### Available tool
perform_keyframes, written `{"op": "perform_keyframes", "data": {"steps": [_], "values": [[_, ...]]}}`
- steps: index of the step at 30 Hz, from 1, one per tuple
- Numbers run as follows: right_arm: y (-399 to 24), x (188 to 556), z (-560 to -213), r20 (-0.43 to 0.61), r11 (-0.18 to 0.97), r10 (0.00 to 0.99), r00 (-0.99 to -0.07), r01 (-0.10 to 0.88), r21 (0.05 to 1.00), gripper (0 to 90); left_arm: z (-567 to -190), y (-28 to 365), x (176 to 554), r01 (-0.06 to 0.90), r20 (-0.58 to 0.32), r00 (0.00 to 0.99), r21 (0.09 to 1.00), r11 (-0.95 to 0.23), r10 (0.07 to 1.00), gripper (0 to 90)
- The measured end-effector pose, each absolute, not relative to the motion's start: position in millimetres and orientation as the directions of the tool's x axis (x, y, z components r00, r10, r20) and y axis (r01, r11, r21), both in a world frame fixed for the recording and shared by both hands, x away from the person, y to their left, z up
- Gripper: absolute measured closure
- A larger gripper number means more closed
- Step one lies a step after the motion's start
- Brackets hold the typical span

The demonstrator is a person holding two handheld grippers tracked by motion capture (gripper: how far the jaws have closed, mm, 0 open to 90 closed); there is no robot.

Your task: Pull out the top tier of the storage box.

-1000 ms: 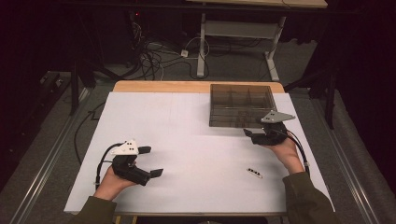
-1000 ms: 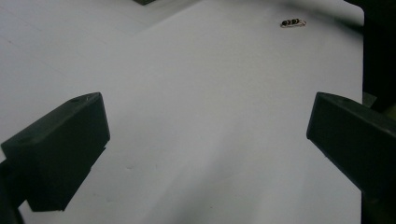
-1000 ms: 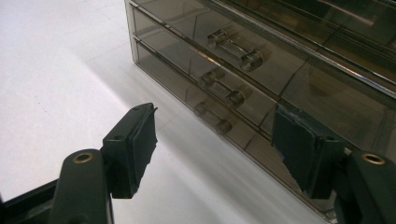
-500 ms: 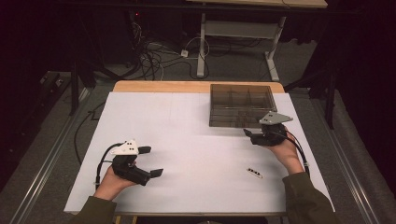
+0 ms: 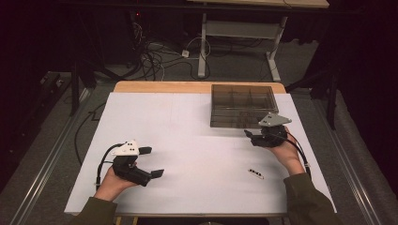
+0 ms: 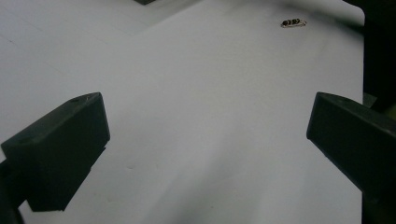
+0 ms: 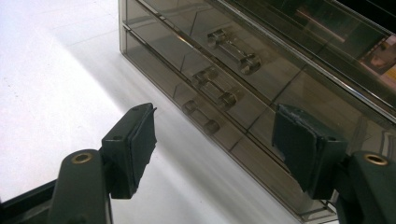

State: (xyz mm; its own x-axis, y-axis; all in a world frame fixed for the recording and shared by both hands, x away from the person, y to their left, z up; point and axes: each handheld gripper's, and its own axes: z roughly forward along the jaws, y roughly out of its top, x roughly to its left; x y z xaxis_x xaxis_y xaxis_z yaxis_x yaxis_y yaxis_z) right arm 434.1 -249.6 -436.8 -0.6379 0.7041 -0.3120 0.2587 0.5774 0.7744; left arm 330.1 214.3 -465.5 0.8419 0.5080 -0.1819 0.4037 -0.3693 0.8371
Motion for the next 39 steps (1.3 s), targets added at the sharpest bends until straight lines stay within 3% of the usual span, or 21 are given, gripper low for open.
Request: {"op": "perform_keyframes", "data": {"steps": [39], "values": [[-241.3,428.5,-438.4,-0.443,0.653,0.673,-0.592,0.193,0.733,31.1,-465.0,214.3,329.7,0.403,-0.182,0.842,0.838,-0.368,0.508,0.0]]}}
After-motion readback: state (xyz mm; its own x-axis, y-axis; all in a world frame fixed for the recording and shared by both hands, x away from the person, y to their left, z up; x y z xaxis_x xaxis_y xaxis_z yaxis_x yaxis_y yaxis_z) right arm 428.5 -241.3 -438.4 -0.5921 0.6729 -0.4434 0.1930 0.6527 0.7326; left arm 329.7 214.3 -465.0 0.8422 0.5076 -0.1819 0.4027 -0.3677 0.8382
